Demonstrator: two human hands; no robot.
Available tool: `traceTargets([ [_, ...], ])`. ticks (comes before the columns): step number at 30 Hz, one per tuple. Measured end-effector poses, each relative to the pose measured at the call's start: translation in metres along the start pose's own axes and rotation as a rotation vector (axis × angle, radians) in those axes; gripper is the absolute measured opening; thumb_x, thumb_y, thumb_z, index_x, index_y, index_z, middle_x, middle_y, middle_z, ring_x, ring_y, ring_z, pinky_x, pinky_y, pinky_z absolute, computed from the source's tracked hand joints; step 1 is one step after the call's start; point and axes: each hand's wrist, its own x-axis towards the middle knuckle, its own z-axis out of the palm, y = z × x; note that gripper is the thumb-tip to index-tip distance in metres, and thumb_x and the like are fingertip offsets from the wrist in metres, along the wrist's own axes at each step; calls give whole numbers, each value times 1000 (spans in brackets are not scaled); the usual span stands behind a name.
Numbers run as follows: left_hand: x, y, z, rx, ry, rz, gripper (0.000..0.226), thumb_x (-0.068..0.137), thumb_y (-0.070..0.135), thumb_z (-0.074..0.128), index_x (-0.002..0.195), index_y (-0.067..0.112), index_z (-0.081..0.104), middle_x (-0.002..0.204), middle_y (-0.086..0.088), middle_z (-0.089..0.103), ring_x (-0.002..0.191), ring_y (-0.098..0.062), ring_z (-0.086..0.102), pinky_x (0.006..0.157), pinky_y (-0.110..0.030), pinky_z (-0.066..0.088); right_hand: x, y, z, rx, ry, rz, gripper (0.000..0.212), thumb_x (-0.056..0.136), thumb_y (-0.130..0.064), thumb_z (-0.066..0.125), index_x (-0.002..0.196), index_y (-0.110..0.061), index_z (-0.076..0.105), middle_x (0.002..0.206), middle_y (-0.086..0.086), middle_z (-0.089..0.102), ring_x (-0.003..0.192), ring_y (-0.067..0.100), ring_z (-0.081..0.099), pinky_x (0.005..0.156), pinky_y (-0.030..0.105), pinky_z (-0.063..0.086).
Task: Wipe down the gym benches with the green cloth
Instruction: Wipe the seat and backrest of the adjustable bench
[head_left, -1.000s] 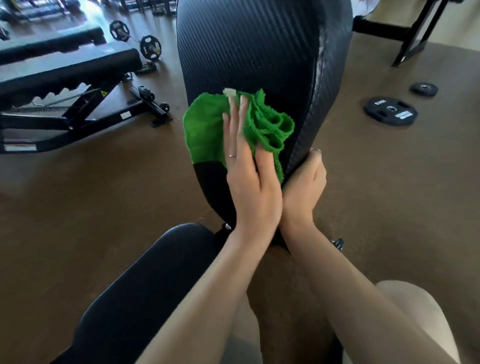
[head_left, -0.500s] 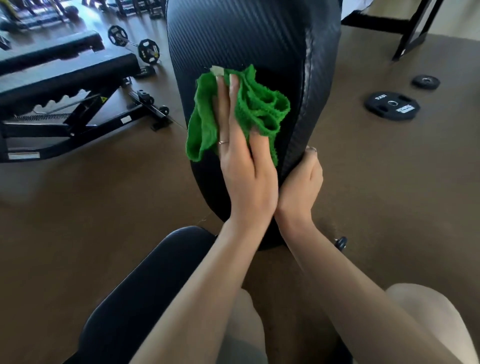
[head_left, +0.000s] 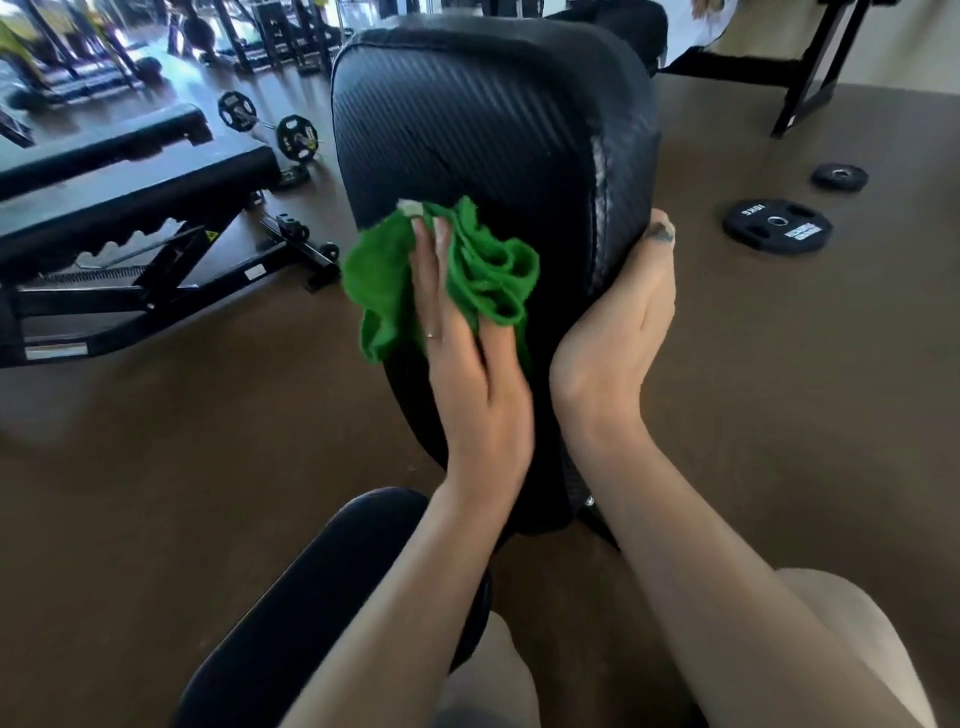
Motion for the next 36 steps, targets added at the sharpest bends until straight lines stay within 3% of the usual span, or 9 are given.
traceTargets([
  [2, 6, -2, 0, 15, -14, 61, 47, 112, 21, 34, 156, 15, 18, 169, -25, 18, 160, -35, 13, 129, -58, 11, -3, 5, 0, 2, 4, 11, 35, 105, -29, 23, 82, -26, 49, 73, -23, 55, 76, 3, 49, 82, 47, 44],
  [10, 77, 18, 0, 26, 69, 145, 50, 111, 11, 37, 156, -8, 28, 165, -29, 26, 157, -40, 20, 127, -59, 16, -7, 4, 3, 1, 51, 13, 31, 104, -31, 23, 80, -21, 40, 76, -13, 41, 74, 7, 39, 80, 51, 40],
  [15, 23, 24, 8, 108, -28, 200, 47, 109, 15, 37, 154, 6, 26, 164, -31, 27, 156, -45, 19, 126, -63, 16, -6, 4, -2, -9, 22, 11, 31, 105, -28, 24, 76, -25, 36, 67, -17, 44, 67, 3, 37, 71, 46, 37],
  [19, 38, 11, -2, 117, -98, 271, 48, 106, 6, 38, 152, -5, 34, 160, -35, 30, 154, -50, 22, 123, -67, 19, -6, 3, -2, 11, 16, 31, 29, 104, -27, 26, 76, -26, 32, 67, -17, 37, 69, 5, 32, 73, 50, 33],
  [24, 97, 4, -10, -40, 80, 41, 55, 109, 20, 36, 157, -7, 29, 165, -25, 28, 157, -36, 21, 129, -51, 15, -7, 2, 2, 57, 2, 55, 27, 102, -30, 25, 75, -25, 30, 76, -5, 31, 74, 17, 29, 74, 58, 35],
  [26, 104, 5, -11, -30, 106, 6, 57, 110, 25, 35, 159, -3, 27, 167, -21, 26, 159, -31, 19, 130, -48, 14, -7, 3, 3, 29, 5, 50, 29, 103, -30, 24, 75, -25, 30, 74, -11, 32, 73, 14, 31, 74, 57, 35],
  [30, 54, 17, -6, 99, -64, 183, 51, 109, 12, 37, 157, -2, 27, 166, -29, 22, 158, -40, 16, 127, -60, 14, -6, 4, 1, -7, 27, 18, 32, 105, -28, 22, 76, -23, 34, 68, -20, 42, 67, 2, 34, 74, 45, 35],
  [32, 38, 19, -5, 133, -142, 252, 48, 108, 12, 39, 154, 3, 28, 164, -32, 23, 157, -45, 16, 126, -63, 15, -6, 6, 0, -1, 22, 6, 35, 106, -29, 22, 79, -14, 39, 71, -18, 43, 70, 2, 36, 75, 47, 36],
  [36, 82, 17, -7, 128, -68, 310, 44, 109, 17, 40, 151, 7, 30, 161, -30, 29, 155, -45, 21, 128, -59, 13, -7, 8, 1, -9, 22, 8, 40, 105, -34, 22, 84, -6, 42, 79, -12, 45, 76, 6, 40, 82, 52, 40],
])
